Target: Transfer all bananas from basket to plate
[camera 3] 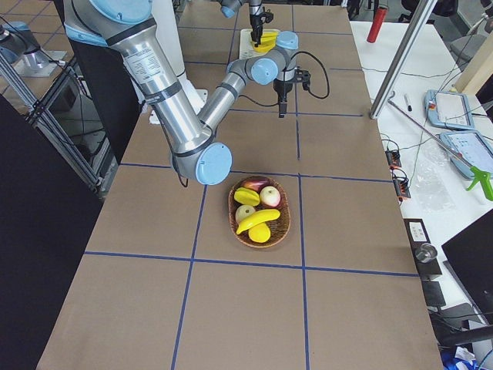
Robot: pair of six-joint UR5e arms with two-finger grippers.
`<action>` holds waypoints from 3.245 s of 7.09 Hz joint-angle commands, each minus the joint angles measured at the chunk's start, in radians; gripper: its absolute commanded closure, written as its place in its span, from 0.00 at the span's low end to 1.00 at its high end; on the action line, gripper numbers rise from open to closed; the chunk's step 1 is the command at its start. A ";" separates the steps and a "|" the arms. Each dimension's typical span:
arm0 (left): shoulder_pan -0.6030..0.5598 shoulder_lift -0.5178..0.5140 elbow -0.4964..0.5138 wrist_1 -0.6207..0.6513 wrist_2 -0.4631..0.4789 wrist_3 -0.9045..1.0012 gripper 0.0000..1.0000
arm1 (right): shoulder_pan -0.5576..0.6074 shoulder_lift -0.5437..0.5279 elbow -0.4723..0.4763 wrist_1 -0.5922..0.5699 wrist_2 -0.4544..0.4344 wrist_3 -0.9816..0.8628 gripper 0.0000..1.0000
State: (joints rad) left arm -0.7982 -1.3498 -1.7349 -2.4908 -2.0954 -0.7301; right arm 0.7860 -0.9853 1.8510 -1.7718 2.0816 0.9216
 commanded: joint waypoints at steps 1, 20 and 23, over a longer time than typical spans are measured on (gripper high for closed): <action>0.001 0.001 0.003 0.003 0.000 0.000 0.28 | -0.001 0.000 -0.001 0.002 0.000 -0.001 0.00; -0.200 -0.239 -0.210 0.549 -0.216 -0.020 0.00 | 0.313 -0.526 -0.147 0.233 0.097 -1.095 0.04; -0.200 -0.239 -0.212 0.549 -0.215 -0.020 0.00 | 0.274 -0.483 -0.200 0.233 0.098 -1.095 0.11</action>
State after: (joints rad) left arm -0.9976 -1.5892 -1.9456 -1.9420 -2.3110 -0.7501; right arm 1.0677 -1.4817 1.6668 -1.5393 2.1784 -0.1705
